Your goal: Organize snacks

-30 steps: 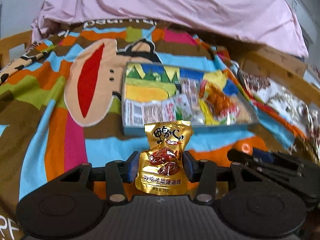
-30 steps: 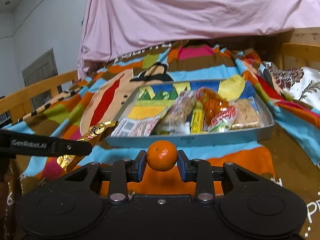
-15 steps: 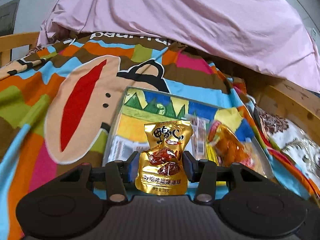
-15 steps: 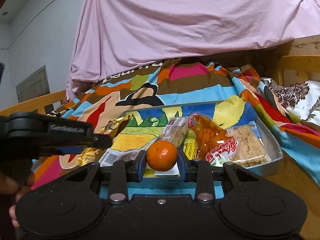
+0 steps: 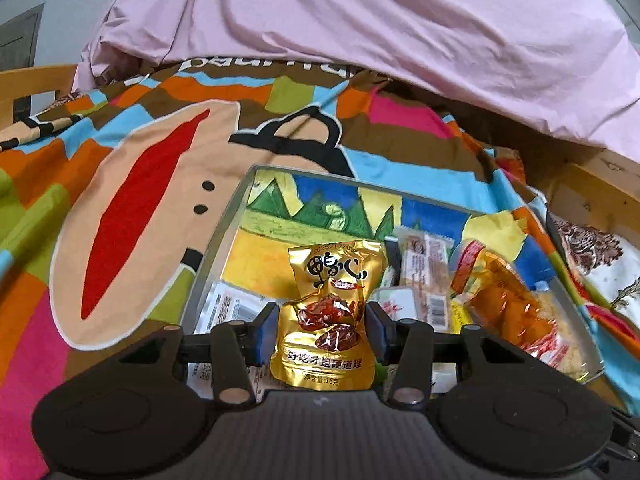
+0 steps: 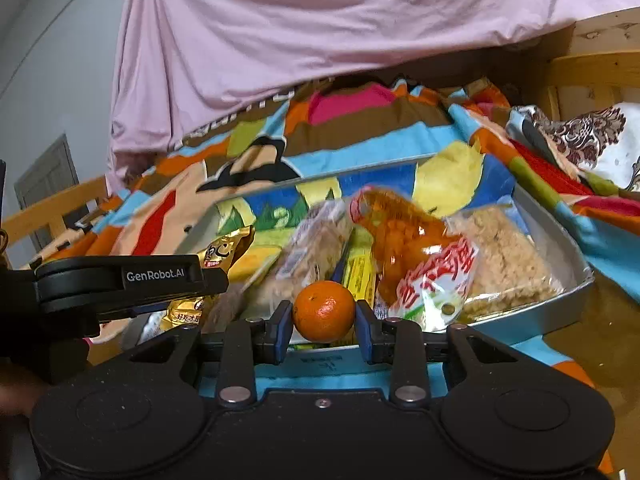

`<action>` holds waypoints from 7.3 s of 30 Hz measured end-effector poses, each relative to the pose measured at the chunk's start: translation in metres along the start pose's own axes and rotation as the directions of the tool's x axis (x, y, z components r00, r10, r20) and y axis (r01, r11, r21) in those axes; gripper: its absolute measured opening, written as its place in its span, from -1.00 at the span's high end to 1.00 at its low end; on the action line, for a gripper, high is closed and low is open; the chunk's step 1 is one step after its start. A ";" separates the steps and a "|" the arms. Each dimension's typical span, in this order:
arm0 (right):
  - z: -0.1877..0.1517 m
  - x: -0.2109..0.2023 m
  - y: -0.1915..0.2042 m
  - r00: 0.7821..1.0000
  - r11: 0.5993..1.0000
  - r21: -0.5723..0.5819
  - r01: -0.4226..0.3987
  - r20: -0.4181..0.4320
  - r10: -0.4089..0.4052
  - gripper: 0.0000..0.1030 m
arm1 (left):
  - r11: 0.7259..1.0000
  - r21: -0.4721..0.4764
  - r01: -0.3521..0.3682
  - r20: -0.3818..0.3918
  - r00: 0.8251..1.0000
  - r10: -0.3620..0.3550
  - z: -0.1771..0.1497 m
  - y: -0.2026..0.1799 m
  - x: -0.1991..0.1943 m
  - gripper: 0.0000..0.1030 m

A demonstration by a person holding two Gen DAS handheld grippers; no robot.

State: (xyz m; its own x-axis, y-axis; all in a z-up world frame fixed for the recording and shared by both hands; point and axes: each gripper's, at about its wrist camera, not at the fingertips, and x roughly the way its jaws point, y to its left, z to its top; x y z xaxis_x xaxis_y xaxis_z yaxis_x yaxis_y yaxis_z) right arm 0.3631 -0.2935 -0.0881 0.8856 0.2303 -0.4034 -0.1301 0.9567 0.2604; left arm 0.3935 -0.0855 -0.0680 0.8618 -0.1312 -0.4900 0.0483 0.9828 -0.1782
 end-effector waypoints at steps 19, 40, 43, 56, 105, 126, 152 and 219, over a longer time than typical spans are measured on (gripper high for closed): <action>-0.001 0.011 0.003 1.000 1.000 -0.014 0.010 -0.006 -0.011 0.31 | 1.000 -0.016 -0.019 -0.027 0.999 0.019 -0.016 0.008 0.012 0.00; -0.002 0.011 0.005 1.000 1.000 -0.031 0.006 0.003 -0.006 -0.03 | 0.998 -0.060 0.001 -0.042 0.999 -0.003 -0.014 0.015 0.009 -0.40; -0.002 0.008 0.004 1.000 1.000 -0.021 0.007 0.016 -0.007 -0.18 | 0.997 -0.071 0.000 -0.034 0.999 -0.003 -0.013 0.016 0.007 -0.49; 0.006 -0.023 0.003 0.995 0.999 -0.010 0.031 0.100 -0.029 -0.58 | 0.993 -0.117 -0.025 0.020 0.999 0.027 -0.003 0.027 -0.023 -0.97; -0.006 -0.240 0.040 0.951 0.985 -0.079 0.150 0.284 -0.122 -0.98 | 0.995 0.038 -0.091 0.258 0.963 0.078 -0.045 0.025 -0.251 -0.99; -0.041 -0.259 0.065 0.968 0.975 -0.137 0.177 0.202 -0.148 -0.99 | 0.994 0.077 -0.081 0.222 0.973 0.063 -0.080 0.049 -0.266 -0.99; -0.055 -0.212 0.053 0.981 0.977 -0.096 0.190 0.042 -0.187 -0.99 | 0.990 0.095 -0.101 0.072 0.993 0.095 -0.084 0.049 -0.232 -0.99; -0.058 -0.198 0.057 0.978 0.967 -0.143 0.209 0.055 -0.203 -0.99 | 0.995 0.058 -0.086 0.153 0.985 0.077 -0.101 0.047 -0.221 -0.99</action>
State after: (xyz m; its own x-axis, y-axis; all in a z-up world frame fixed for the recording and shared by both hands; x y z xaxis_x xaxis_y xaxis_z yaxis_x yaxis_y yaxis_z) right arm 0.1543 -0.2737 -0.0446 0.9166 0.0215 -0.3993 -0.0050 0.9991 0.0422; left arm 0.1541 -0.0233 -0.0541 0.9301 -0.0341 -0.3656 0.0030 0.9964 -0.0853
